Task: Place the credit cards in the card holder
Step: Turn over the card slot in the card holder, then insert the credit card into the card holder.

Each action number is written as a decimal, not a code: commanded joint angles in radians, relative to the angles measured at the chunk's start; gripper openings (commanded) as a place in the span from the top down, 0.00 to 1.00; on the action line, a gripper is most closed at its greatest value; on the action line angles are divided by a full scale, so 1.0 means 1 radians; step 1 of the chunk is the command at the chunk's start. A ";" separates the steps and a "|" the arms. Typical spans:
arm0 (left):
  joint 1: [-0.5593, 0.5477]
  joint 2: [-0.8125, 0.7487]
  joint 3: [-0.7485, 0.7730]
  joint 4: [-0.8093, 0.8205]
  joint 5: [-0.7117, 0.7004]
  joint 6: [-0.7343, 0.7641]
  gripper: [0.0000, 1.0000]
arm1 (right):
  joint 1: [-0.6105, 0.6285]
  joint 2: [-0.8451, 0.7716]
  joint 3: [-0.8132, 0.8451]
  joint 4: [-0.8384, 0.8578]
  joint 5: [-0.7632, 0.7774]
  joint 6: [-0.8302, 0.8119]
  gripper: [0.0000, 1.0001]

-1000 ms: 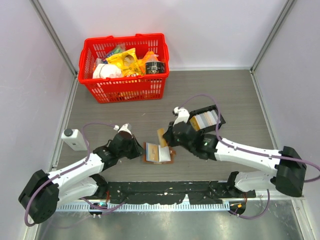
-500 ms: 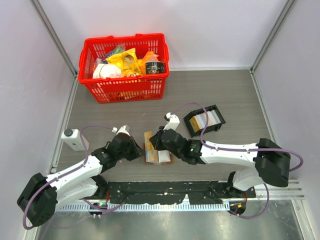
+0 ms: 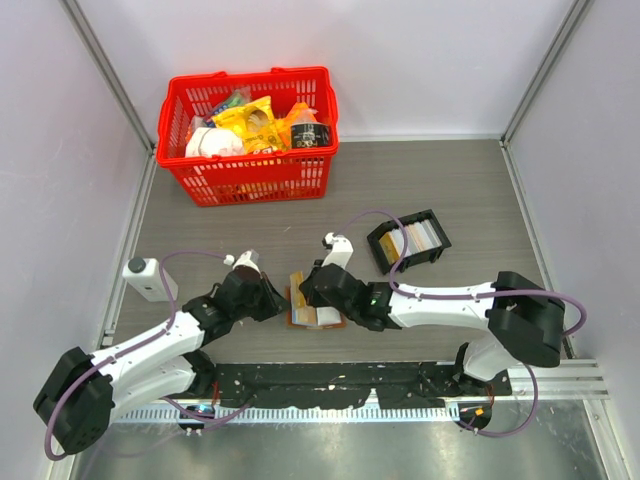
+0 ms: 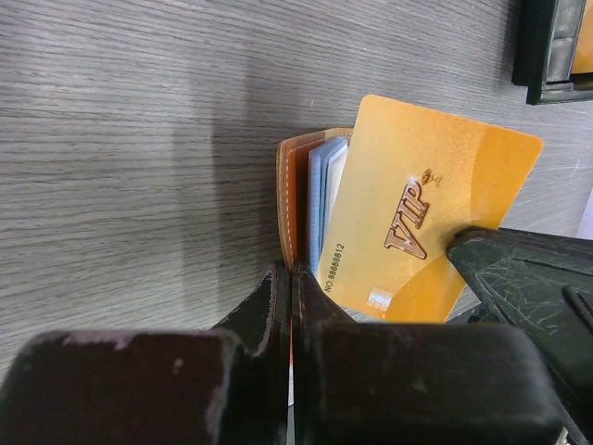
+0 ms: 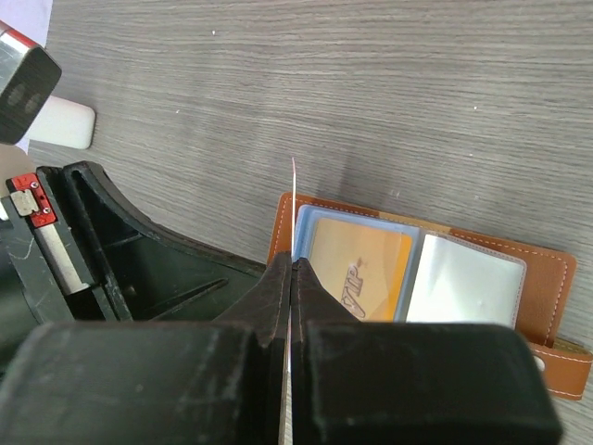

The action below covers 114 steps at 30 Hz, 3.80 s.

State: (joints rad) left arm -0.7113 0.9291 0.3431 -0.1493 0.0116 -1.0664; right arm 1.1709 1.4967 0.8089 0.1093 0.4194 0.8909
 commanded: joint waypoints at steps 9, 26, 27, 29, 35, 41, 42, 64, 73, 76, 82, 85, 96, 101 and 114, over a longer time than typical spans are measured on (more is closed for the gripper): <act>-0.004 -0.027 -0.006 0.022 0.007 0.000 1.00 | 0.039 0.034 0.088 -0.103 0.101 -0.020 0.99; -0.002 -0.038 0.000 0.024 0.021 0.005 1.00 | 0.128 0.102 0.276 -0.388 0.280 -0.104 0.99; -0.002 -0.035 0.000 0.025 0.021 0.008 1.00 | 0.131 0.099 0.276 -0.390 0.286 -0.107 0.99; -0.002 -0.033 -0.001 0.025 0.019 0.006 1.00 | 0.130 0.097 0.279 -0.404 0.298 -0.107 0.99; -0.004 -0.021 -0.004 0.024 0.013 0.013 1.00 | 0.130 0.091 0.274 -0.442 0.311 -0.096 0.99; -0.002 0.014 -0.015 -0.009 -0.039 0.026 1.00 | 0.104 0.048 0.225 -0.459 0.316 -0.069 0.99; -0.002 0.017 -0.021 -0.007 -0.039 0.026 1.00 | 0.087 0.037 0.202 -0.456 0.303 -0.063 0.99; -0.002 0.102 -0.070 0.068 -0.052 0.019 1.00 | -0.083 -0.089 -0.057 -0.116 -0.157 0.042 0.99; -0.002 0.152 -0.076 0.103 -0.056 0.011 1.00 | -0.185 -0.066 -0.241 0.181 -0.324 0.151 0.99; -0.002 0.174 -0.076 0.113 -0.055 0.011 1.00 | -0.200 -0.052 -0.264 0.222 -0.343 0.171 0.99; -0.002 0.192 -0.075 0.106 -0.061 0.006 1.00 | -0.209 -0.145 -0.284 0.160 -0.265 0.166 0.99; -0.002 0.188 -0.078 0.100 -0.068 0.005 1.00 | -0.215 -0.188 -0.263 0.110 -0.238 0.132 0.99; -0.002 0.201 -0.070 0.105 -0.065 0.010 1.00 | -0.220 -0.095 -0.295 0.205 -0.301 0.174 0.99; -0.002 0.203 -0.070 0.109 -0.065 0.008 1.00 | -0.221 -0.066 -0.301 0.219 -0.318 0.175 0.99; -0.002 0.237 -0.064 0.106 -0.073 0.025 1.00 | -0.237 -0.059 -0.366 0.251 -0.349 0.164 0.99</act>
State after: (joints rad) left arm -0.7113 1.1164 0.2897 0.0441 -0.0154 -1.0706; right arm 0.9409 1.4258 0.4648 0.3382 0.0929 1.0580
